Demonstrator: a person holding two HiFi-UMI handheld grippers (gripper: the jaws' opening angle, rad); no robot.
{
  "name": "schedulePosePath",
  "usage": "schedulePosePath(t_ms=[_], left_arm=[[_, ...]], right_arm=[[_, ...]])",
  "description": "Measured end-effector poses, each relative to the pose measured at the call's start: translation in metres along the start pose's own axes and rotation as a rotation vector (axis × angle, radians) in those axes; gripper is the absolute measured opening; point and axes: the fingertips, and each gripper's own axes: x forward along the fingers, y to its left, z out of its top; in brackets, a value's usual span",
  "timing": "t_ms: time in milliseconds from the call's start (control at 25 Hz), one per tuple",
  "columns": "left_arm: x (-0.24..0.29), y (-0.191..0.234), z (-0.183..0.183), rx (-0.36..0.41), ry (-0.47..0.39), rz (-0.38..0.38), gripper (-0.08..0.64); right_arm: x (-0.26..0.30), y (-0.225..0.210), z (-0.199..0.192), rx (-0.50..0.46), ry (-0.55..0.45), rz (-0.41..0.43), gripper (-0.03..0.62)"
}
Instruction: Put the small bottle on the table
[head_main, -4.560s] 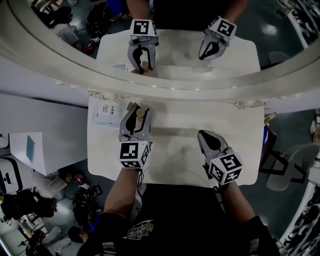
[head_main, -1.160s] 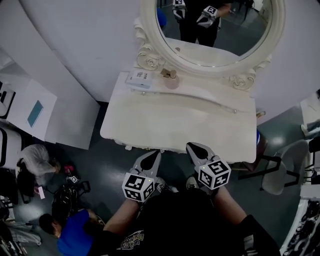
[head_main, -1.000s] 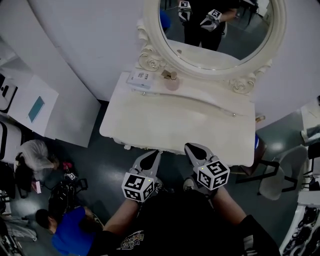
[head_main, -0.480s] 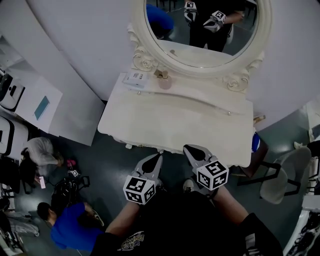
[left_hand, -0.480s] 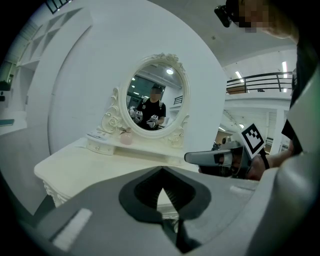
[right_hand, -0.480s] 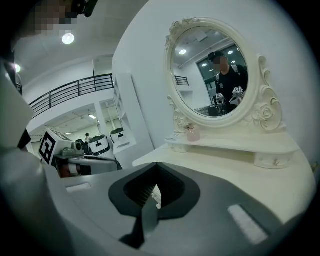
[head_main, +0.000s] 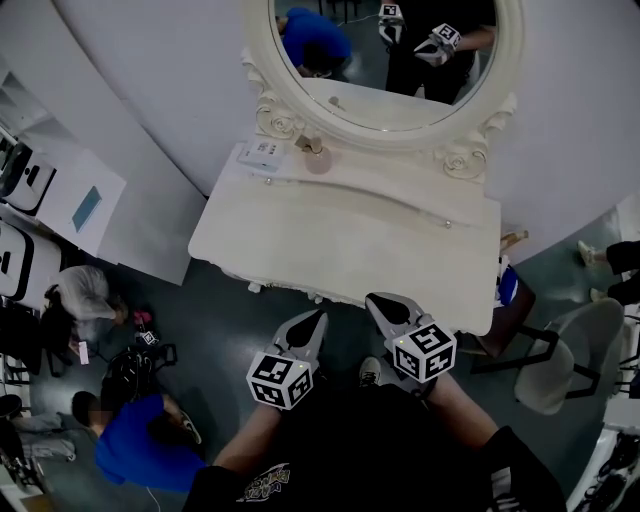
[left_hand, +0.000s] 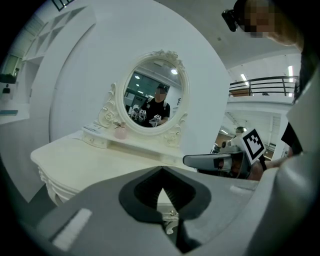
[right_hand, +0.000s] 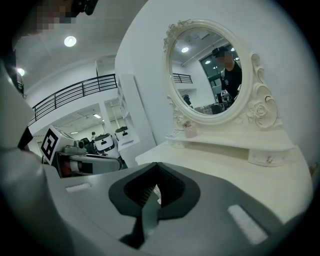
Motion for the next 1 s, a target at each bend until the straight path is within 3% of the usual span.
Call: schedulePosePath(t_ms=[1000], left_arm=[[0.0,-0.054,-0.04,-0.025,0.0,0.068,0.0]], right_arm=[[-0.042,-0.018,-0.034,-0.015,0.037,0.07,0.028]])
